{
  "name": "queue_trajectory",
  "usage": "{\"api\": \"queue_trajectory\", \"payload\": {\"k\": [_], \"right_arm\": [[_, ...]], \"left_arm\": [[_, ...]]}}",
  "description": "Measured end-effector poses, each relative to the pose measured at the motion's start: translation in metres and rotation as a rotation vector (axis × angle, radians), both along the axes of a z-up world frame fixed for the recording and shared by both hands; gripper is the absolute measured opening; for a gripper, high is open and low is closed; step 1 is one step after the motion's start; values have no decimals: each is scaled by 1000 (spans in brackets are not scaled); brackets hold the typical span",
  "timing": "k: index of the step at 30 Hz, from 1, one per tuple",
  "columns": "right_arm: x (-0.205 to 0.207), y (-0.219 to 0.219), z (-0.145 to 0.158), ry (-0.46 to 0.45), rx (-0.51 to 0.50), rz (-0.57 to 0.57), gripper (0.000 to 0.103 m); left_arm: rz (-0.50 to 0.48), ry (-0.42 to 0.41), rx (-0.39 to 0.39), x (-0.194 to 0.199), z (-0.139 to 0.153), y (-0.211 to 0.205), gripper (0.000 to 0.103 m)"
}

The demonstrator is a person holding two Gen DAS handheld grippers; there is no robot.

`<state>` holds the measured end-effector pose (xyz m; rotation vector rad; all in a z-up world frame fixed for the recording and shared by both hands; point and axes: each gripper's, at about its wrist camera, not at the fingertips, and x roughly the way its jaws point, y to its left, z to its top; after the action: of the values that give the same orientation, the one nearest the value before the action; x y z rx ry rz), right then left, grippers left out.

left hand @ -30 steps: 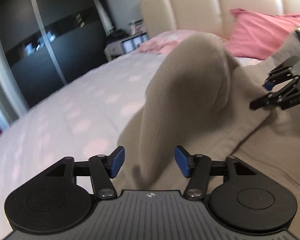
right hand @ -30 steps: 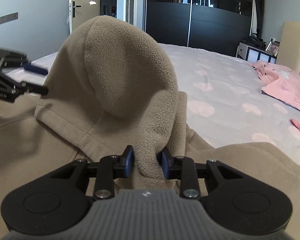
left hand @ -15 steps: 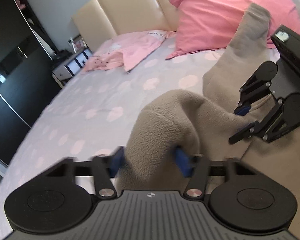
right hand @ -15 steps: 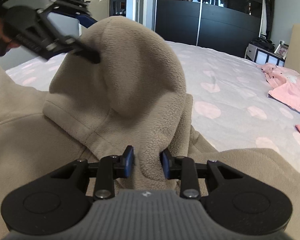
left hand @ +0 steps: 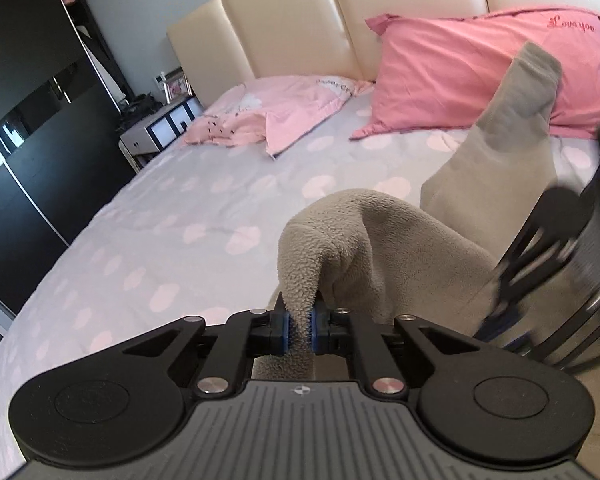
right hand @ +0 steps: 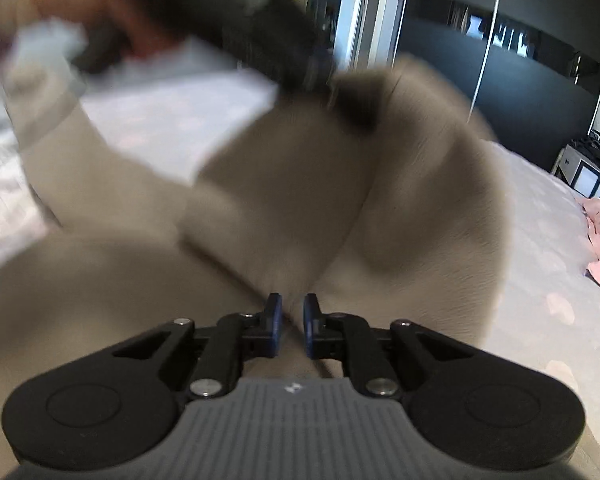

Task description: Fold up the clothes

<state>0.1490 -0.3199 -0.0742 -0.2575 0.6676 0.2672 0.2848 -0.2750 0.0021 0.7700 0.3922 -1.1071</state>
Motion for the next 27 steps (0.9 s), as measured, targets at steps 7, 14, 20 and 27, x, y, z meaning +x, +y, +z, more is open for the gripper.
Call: {"api": "queue_trajectory", "payload": {"k": [7, 14, 20, 27], "right_arm": [[45, -21, -21, -16, -4, -116, 2], [30, -17, -31, -26, -42, -93, 5], [-12, -18, -30, -49, -72, -76, 6], [-38, -38, -25, -43, -80, -185, 6]], "left_arm": [[-87, -40, -33, -36, 4, 17, 7], [-100, 53, -52, -61, -23, 29, 7], [-45, 126, -75, -70, -40, 39, 7], [-31, 130, -95, -79, -43, 48, 6]]}}
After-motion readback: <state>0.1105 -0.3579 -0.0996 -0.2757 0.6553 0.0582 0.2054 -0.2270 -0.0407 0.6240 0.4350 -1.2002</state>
